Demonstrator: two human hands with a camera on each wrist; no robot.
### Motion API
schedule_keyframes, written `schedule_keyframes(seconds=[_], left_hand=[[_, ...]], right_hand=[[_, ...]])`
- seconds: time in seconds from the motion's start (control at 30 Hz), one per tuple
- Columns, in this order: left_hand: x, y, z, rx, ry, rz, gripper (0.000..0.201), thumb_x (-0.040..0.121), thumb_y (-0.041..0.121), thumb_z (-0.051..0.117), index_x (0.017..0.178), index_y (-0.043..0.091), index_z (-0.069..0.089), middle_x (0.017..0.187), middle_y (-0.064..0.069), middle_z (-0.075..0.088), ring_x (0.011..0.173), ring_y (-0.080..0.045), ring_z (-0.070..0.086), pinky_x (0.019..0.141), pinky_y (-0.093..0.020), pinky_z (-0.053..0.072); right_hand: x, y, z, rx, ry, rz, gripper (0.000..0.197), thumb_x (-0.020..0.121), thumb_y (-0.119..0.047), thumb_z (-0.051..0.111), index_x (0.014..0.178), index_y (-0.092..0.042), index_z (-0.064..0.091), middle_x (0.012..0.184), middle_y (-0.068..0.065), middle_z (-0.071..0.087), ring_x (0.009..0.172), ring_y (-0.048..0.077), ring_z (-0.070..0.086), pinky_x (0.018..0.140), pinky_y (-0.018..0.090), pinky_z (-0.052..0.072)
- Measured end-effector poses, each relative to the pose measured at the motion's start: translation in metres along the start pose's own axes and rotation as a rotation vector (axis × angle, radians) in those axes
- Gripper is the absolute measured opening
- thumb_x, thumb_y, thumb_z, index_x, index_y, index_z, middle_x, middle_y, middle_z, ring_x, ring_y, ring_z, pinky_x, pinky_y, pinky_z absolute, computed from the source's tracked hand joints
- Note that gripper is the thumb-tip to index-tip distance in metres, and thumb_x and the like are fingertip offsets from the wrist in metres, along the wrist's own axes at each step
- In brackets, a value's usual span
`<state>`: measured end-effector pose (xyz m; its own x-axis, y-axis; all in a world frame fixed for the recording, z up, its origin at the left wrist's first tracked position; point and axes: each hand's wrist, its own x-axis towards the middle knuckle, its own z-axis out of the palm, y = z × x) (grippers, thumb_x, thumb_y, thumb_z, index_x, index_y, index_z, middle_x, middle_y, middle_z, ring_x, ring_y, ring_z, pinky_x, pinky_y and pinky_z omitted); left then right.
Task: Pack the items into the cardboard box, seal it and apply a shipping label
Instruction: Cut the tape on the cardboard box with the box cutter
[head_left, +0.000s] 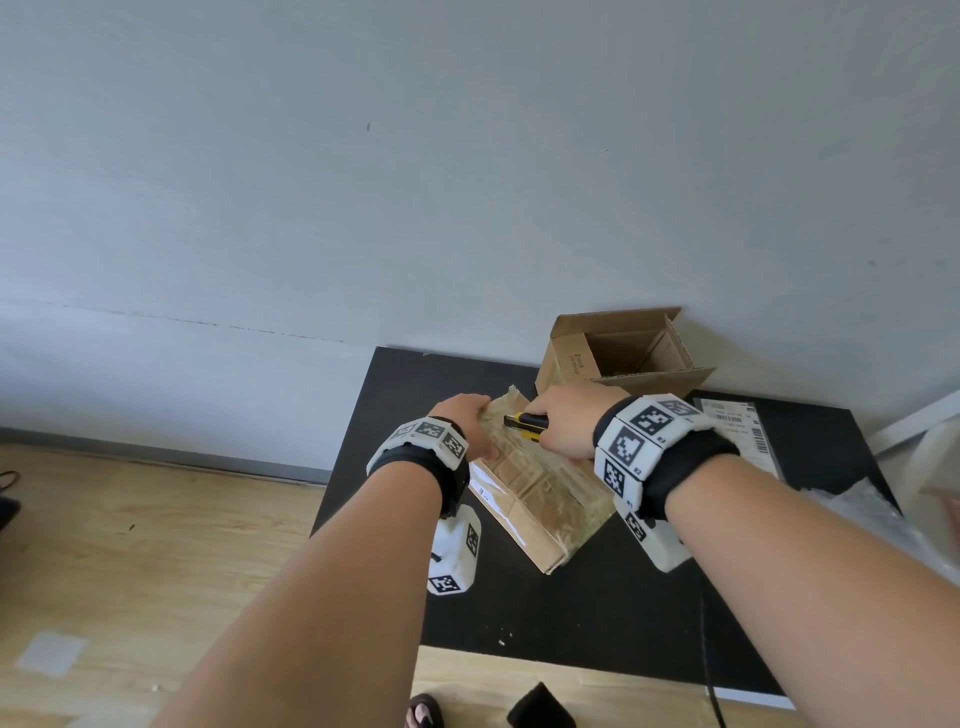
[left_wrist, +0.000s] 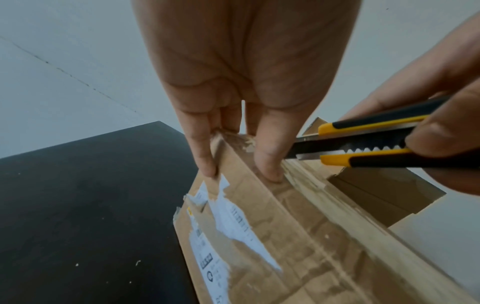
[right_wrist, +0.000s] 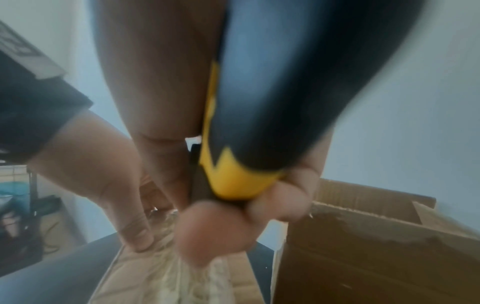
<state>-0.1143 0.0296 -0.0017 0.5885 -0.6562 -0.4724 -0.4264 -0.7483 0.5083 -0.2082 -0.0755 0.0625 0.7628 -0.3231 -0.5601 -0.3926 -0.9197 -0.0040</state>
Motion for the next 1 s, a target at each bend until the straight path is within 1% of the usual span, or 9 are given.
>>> schedule_keyframes(seconds=[0.23, 0.4, 0.53, 0.63, 0.7, 0.77, 0.83, 0.93, 1.0], left_hand=[[0.005, 0.003, 0.004, -0.002, -0.023, -0.021, 0.042, 0.084, 0.016, 0.066, 0.125, 0.02, 0.06, 0.118, -0.002, 0.065, 0.107, -0.021, 0.061, 0.093, -0.033, 0.05], [0.01, 0.01, 0.011, -0.01, -0.04, -0.067, 0.027, 0.082, 0.016, 0.068, 0.109, 0.017, 0.068, 0.103, -0.004, 0.069, 0.094, -0.021, 0.065, 0.077, -0.028, 0.051], [0.011, 0.012, 0.011, -0.034, -0.029, -0.113, 0.025, 0.081, 0.014, 0.069, 0.106, 0.013, 0.069, 0.102, -0.007, 0.07, 0.083, -0.021, 0.062, 0.069, -0.027, 0.047], [0.012, 0.012, 0.013, -0.046, -0.008, -0.135, 0.022, 0.082, 0.012, 0.068, 0.104, 0.013, 0.068, 0.098, -0.005, 0.069, 0.081, -0.021, 0.061, 0.067, -0.027, 0.046], [0.012, 0.012, 0.014, -0.056, 0.011, -0.145, 0.019, 0.082, 0.01, 0.067, 0.1, 0.013, 0.068, 0.091, -0.004, 0.066, 0.076, -0.021, 0.058, 0.065, -0.027, 0.047], [0.011, 0.013, 0.014, -0.077, 0.024, -0.153, 0.017, 0.08, 0.009, 0.067, 0.096, 0.014, 0.068, 0.087, -0.004, 0.064, 0.073, -0.021, 0.056, 0.063, -0.026, 0.048], [0.011, 0.013, 0.012, -0.098, 0.037, -0.163, 0.017, 0.08, 0.008, 0.066, 0.096, 0.013, 0.069, 0.088, -0.004, 0.064, 0.073, -0.021, 0.056, 0.064, -0.027, 0.048], [0.01, 0.004, 0.003, -0.152, 0.082, -0.21, 0.015, 0.082, 0.008, 0.067, 0.096, 0.013, 0.068, 0.095, -0.006, 0.067, 0.079, -0.022, 0.059, 0.071, -0.028, 0.049], [0.008, -0.006, -0.006, -0.173, 0.146, -0.245, 0.026, 0.082, 0.011, 0.068, 0.109, 0.013, 0.068, 0.108, -0.007, 0.068, 0.094, -0.023, 0.064, 0.078, -0.029, 0.05]], right_hand=[[0.0, -0.003, -0.005, -0.061, -0.04, 0.034, 0.015, 0.09, -0.014, 0.045, 0.088, -0.01, 0.059, 0.069, 0.002, 0.051, 0.058, 0.016, 0.045, 0.052, 0.024, 0.034], [-0.007, 0.002, -0.004, -0.086, -0.099, 0.049, 0.019, 0.092, -0.011, 0.043, 0.094, -0.009, 0.061, 0.068, 0.002, 0.048, 0.056, 0.014, 0.043, 0.049, 0.023, 0.033], [-0.013, 0.008, 0.001, -0.001, -0.105, 0.064, 0.028, 0.093, -0.016, 0.045, 0.109, -0.007, 0.066, 0.078, 0.004, 0.057, 0.065, 0.016, 0.052, 0.056, 0.024, 0.041], [-0.024, 0.013, 0.01, 0.01, -0.102, 0.095, 0.031, 0.093, -0.022, 0.05, 0.119, -0.007, 0.062, 0.096, 0.005, 0.061, 0.085, 0.022, 0.059, 0.073, 0.03, 0.044], [-0.031, 0.016, 0.016, -0.004, -0.149, 0.109, 0.03, 0.094, -0.019, 0.049, 0.116, -0.005, 0.063, 0.079, 0.003, 0.054, 0.068, 0.017, 0.052, 0.07, 0.028, 0.043], [-0.032, 0.019, 0.016, 0.024, -0.157, 0.121, 0.026, 0.094, -0.017, 0.048, 0.111, -0.005, 0.064, 0.069, 0.003, 0.049, 0.056, 0.014, 0.046, 0.059, 0.025, 0.043], [-0.03, 0.02, 0.012, 0.026, -0.126, 0.111, 0.025, 0.093, -0.018, 0.049, 0.11, -0.008, 0.065, 0.07, 0.003, 0.053, 0.055, 0.014, 0.048, 0.053, 0.024, 0.041], [-0.026, 0.018, 0.009, -0.01, -0.091, 0.073, 0.027, 0.093, -0.022, 0.048, 0.109, -0.014, 0.067, 0.08, 0.003, 0.062, 0.064, 0.016, 0.055, 0.054, 0.025, 0.041], [-0.021, 0.015, 0.006, 0.0, -0.06, 0.057, 0.026, 0.093, -0.023, 0.045, 0.107, -0.016, 0.066, 0.074, 0.002, 0.061, 0.063, 0.016, 0.056, 0.058, 0.026, 0.044]])
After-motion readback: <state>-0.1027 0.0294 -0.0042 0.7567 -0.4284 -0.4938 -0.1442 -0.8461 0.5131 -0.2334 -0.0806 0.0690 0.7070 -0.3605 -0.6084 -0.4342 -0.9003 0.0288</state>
